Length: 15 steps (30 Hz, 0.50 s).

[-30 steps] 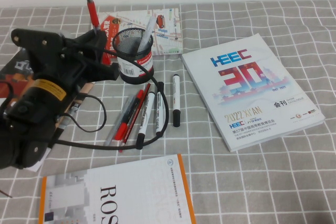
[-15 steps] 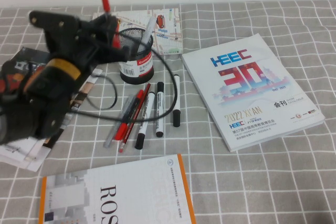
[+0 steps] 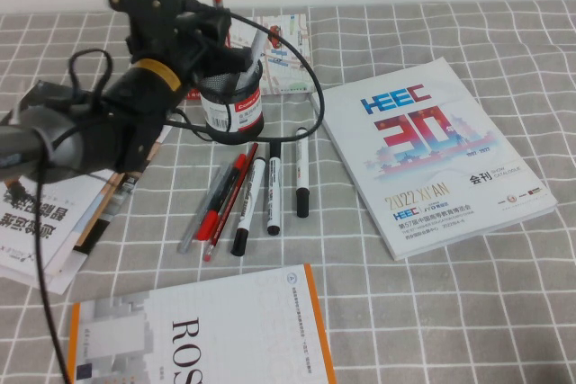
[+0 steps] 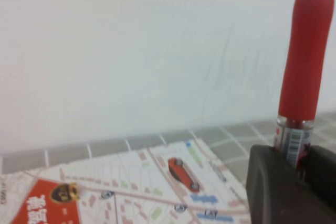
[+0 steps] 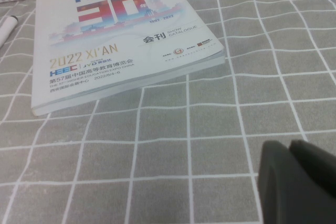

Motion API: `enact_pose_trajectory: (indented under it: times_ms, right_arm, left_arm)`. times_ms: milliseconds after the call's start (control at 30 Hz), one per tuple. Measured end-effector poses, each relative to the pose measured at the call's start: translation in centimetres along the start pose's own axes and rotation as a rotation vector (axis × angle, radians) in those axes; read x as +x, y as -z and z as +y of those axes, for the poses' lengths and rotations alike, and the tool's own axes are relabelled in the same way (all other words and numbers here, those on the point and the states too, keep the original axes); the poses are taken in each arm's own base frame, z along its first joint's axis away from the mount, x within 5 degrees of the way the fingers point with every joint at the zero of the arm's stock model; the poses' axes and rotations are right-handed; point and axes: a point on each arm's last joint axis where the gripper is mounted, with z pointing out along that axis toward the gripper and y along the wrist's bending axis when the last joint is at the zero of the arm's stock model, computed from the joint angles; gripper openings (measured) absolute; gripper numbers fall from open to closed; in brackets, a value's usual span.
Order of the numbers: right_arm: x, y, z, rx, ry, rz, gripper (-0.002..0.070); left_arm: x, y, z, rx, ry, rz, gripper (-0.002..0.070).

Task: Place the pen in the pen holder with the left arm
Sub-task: Place the pen onto the pen holder

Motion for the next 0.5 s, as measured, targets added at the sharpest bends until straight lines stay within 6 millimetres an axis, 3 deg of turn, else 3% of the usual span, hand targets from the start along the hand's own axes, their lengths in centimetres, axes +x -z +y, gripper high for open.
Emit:
enact_pose_trajectory:
  times_ms: [300,400,500]
  right_arm:
    - [0.0,0.0,0.0,0.0,0.0,0.0,-0.0015]
    - [0.0,0.0,0.0,0.0,0.0,0.0,-0.0015]
    - [0.0,0.0,0.0,0.0,0.0,0.0,-0.0015]
  left_arm:
    - [2.3,-1.6,0.1,0.022,-0.045,0.1,0.0075]
    - [2.5,-1.6,0.1,0.019,-0.048,0.119,0.0119]
    - [2.5,-1.6,0.1,0.018,-0.048,0.123,0.021]
